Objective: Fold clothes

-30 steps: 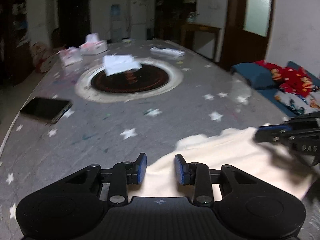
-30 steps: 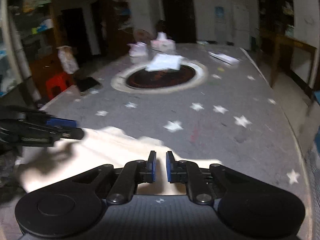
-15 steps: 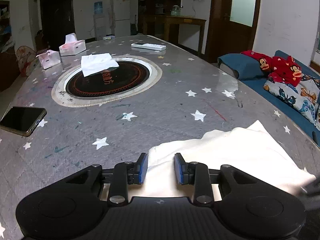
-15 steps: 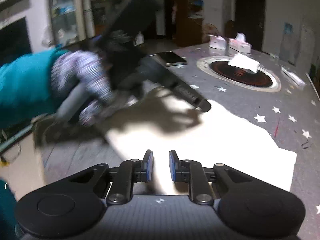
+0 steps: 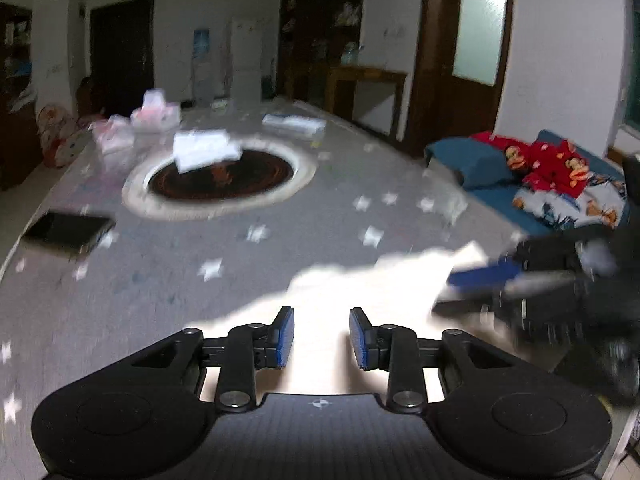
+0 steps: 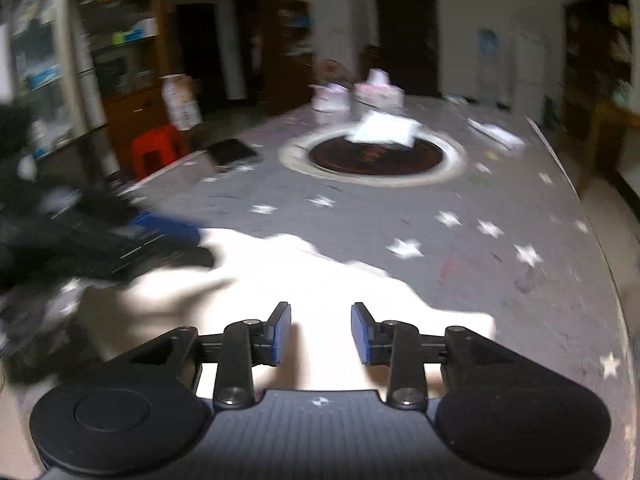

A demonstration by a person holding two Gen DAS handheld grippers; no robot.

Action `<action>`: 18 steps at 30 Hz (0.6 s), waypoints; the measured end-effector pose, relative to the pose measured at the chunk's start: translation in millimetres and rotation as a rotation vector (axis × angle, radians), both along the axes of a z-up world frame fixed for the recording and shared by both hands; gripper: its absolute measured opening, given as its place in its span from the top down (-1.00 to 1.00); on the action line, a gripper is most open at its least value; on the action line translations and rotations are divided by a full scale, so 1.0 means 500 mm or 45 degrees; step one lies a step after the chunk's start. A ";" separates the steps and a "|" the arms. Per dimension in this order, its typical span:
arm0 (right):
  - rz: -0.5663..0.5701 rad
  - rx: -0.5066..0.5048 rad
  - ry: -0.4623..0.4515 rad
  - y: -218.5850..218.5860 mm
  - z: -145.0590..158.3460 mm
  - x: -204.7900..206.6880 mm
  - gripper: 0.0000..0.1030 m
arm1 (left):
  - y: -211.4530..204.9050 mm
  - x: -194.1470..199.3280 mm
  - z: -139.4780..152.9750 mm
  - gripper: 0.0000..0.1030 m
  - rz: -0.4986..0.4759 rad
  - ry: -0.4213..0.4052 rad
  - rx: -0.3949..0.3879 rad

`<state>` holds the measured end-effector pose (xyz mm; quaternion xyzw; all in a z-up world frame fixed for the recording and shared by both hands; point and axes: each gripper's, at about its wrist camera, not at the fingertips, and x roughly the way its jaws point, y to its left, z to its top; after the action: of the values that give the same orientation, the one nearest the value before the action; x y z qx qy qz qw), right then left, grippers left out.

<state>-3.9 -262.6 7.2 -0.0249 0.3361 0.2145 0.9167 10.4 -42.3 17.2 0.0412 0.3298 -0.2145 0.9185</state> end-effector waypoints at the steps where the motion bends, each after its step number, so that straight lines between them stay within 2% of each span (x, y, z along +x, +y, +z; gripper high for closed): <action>1: -0.045 -0.005 0.029 -0.012 -0.010 0.012 0.37 | 0.007 0.000 -0.011 0.35 0.020 0.020 0.004; 4: -0.083 0.020 0.027 -0.030 -0.003 0.007 0.35 | 0.027 -0.010 -0.004 0.38 0.057 0.010 -0.039; 7: -0.042 0.022 -0.020 -0.019 0.021 -0.027 0.30 | 0.043 -0.036 0.013 0.37 0.069 -0.022 -0.078; 11: 0.031 -0.002 -0.061 0.007 0.025 -0.079 0.21 | 0.049 -0.073 0.005 0.36 0.074 -0.039 -0.027; 14: 0.049 -0.030 -0.038 0.018 0.002 -0.096 0.10 | 0.057 -0.086 -0.020 0.33 0.098 -0.003 0.014; 18: 0.039 -0.049 -0.067 0.022 0.001 -0.109 0.10 | 0.068 -0.100 -0.008 0.19 0.142 -0.010 -0.027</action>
<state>-58.2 -251.4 7.7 -0.0533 0.3156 0.2212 0.9212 -39.8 -8.4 13.2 0.0140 0.3257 -0.1663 0.9306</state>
